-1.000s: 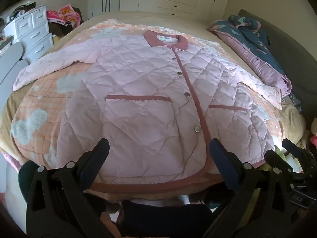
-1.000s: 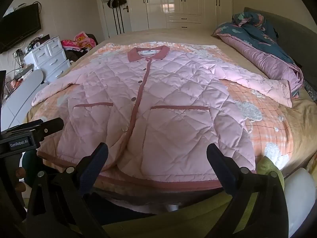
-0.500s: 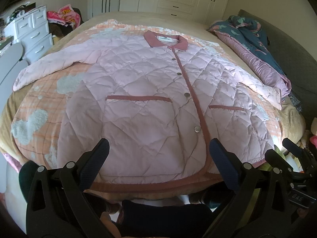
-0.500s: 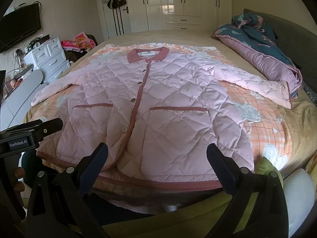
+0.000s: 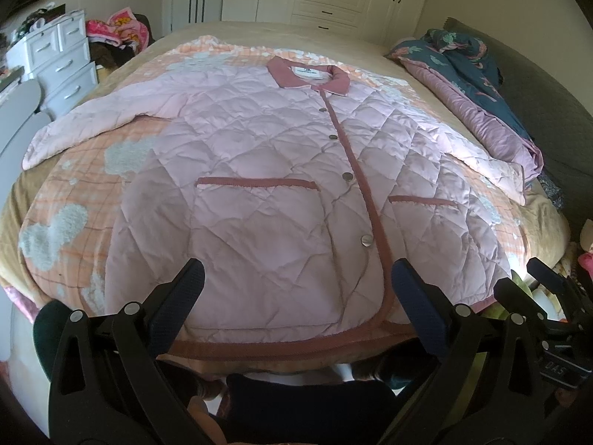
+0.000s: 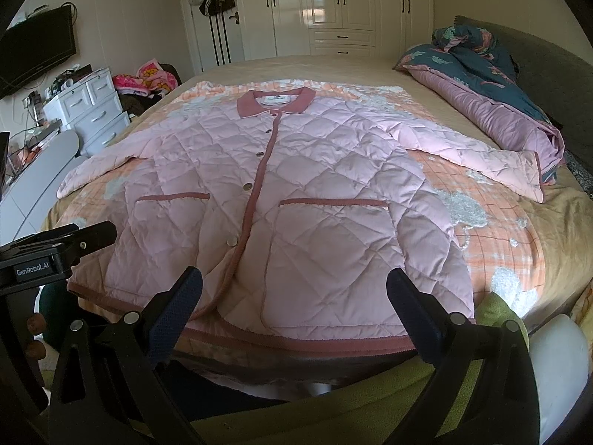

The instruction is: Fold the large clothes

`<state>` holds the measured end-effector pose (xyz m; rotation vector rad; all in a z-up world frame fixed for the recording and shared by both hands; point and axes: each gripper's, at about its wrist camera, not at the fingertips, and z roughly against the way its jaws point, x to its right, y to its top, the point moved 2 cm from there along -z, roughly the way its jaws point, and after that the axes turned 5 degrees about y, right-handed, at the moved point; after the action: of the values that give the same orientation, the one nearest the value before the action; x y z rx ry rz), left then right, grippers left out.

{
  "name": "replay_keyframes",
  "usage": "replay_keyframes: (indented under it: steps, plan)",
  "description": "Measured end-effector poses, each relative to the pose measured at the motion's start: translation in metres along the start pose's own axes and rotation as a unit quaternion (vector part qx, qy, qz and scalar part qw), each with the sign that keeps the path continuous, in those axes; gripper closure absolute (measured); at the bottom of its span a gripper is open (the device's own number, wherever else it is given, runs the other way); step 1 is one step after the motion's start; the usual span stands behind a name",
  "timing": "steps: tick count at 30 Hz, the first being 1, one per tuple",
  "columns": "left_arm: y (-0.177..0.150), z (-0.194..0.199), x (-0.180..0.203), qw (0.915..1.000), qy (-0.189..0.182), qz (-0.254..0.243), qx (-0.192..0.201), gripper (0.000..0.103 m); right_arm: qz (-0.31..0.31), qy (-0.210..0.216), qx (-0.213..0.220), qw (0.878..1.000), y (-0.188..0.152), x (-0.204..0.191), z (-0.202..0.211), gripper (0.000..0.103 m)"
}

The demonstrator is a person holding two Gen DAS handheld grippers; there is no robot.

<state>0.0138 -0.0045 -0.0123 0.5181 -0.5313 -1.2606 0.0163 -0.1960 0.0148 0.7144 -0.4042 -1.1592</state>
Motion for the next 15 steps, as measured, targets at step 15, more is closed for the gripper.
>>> replay_keyframes:
  steps: [15]
  plan:
    - [0.0002, 0.0001, 0.0054, 1.0, -0.001, -0.001, -0.001, 0.008, 0.0, -0.001, -0.001, 1.0, 0.001, 0.0008, 0.0001, 0.004]
